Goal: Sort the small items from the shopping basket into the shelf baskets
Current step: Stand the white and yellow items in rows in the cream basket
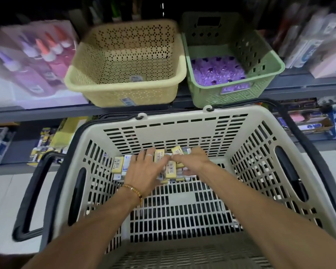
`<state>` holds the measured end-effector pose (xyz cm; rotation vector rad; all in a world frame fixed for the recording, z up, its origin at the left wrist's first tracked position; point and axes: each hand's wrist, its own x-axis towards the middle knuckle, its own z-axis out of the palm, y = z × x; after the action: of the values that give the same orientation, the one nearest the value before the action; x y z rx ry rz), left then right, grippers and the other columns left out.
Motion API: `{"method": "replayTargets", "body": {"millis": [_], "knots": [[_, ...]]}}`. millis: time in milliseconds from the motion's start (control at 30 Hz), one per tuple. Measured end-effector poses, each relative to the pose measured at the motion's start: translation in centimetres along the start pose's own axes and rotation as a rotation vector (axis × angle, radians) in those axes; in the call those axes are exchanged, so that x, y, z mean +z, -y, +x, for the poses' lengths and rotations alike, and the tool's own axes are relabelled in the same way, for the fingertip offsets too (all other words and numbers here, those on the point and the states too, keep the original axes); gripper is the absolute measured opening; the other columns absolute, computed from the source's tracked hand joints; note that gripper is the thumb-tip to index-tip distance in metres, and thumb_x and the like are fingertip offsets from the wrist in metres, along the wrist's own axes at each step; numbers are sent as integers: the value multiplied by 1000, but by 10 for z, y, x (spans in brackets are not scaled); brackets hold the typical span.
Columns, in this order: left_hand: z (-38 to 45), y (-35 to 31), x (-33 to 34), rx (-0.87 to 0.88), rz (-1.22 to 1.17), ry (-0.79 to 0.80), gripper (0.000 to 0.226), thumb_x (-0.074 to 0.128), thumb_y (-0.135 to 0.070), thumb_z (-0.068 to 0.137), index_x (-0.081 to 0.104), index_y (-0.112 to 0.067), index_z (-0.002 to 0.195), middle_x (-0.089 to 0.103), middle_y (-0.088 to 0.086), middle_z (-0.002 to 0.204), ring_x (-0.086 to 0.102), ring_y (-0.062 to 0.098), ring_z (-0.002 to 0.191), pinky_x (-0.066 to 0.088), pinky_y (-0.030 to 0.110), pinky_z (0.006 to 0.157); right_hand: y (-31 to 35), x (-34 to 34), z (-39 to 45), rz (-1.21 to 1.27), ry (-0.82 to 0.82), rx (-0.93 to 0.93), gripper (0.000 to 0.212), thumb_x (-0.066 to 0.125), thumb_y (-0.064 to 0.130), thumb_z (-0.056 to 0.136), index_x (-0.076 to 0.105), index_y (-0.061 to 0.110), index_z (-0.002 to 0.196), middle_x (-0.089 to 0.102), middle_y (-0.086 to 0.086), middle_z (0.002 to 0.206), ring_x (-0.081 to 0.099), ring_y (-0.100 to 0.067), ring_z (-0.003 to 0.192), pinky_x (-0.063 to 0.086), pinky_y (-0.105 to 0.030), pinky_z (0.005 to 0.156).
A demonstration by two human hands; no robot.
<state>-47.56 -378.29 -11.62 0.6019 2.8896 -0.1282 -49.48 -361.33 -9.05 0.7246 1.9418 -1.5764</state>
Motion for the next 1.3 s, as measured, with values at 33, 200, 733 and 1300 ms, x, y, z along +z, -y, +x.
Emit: {"method": "replayTargets", "body": {"millis": [33, 200, 733, 1300], "knots": [[1, 4, -1, 15, -1, 1, 80, 78, -46, 72, 26, -38, 131, 42, 18, 140, 46, 38, 126, 41, 52, 100, 1, 0, 2, 5, 8, 10, 27, 78, 18, 82, 52, 12, 87, 69, -9, 89, 71, -20, 81, 61, -30, 69], [6, 26, -10, 83, -59, -8, 66, 74, -28, 79, 34, -35, 131, 49, 14, 131, 59, 32, 105, 54, 43, 83, -1, -6, 8, 113, 93, 51, 35, 79, 16, 80, 49, 10, 94, 73, -12, 91, 73, -22, 81, 61, -32, 68], [-6, 28, -44, -175, -844, -188, 57, 79, -6, 67, 60, -40, 108, 57, -5, 115, 60, 11, 85, 55, 30, 80, 21, -37, -15, 294, 246, -5, 64, 83, 21, 74, 54, 2, 128, 67, -11, 104, 71, -24, 80, 54, -29, 58], [-57, 82, -151, -579, -2312, -470, 38, 69, 10, 74, 68, -24, 92, 72, 6, 76, 68, 20, 63, 58, 37, 58, 181, 55, -105, 117, 297, -573, 27, 73, 6, 81, 56, 9, 103, 63, -12, 85, 52, -20, 68, 32, -27, 49]]}}
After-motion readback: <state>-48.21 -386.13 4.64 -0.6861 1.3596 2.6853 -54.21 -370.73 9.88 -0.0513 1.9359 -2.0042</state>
